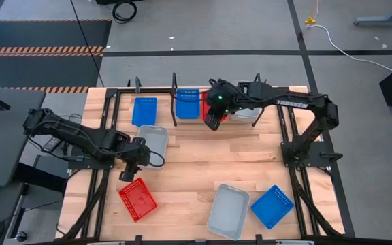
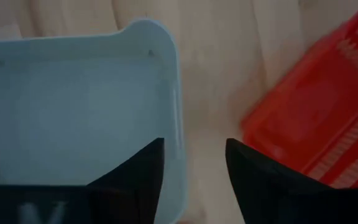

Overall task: Stack baskets on shelf by color
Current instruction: Stack the top gray bin on the gray bin on the shelf

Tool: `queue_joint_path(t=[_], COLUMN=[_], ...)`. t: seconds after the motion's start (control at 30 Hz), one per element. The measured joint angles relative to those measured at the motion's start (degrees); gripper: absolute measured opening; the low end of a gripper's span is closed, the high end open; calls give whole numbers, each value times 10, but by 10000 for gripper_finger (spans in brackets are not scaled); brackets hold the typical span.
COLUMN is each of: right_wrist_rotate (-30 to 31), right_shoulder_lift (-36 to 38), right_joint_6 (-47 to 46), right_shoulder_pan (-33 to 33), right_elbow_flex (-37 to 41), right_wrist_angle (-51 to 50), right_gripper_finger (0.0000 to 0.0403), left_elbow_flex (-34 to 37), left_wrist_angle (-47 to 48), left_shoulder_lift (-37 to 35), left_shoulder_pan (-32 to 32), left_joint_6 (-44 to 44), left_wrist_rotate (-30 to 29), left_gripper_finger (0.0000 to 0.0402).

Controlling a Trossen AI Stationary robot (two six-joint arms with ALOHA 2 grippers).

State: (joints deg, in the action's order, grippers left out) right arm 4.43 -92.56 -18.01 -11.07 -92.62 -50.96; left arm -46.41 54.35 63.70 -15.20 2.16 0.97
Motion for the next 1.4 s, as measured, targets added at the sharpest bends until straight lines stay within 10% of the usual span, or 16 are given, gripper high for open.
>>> queue_joint_path(t=[0.47, 0.73, 0.97, 1.4], right_wrist_rotate=[22, 31, 45, -22], right_shoulder_lift=[8, 8, 8, 9], right_joint_6=[-118, -162, -185, -251], right_shoulder_pan=[103, 136, 141, 159], right_elbow_flex=[15, 46, 48, 48], right_wrist_angle=[-22, 2, 39, 36], right_gripper_finger=[126, 126, 126, 126], left_elbow_flex=[28, 29, 28, -15], left_wrist_angle=[-3, -12, -13, -17], left_shoulder_lift=[72, 87, 94, 94], left_shoulder_pan=[-1, 3, 3, 3], left_joint_6=[-32, -38, -35, 35], left_wrist_rotate=[2, 12, 21, 22], left_gripper_finger=[222, 154, 15, 5])
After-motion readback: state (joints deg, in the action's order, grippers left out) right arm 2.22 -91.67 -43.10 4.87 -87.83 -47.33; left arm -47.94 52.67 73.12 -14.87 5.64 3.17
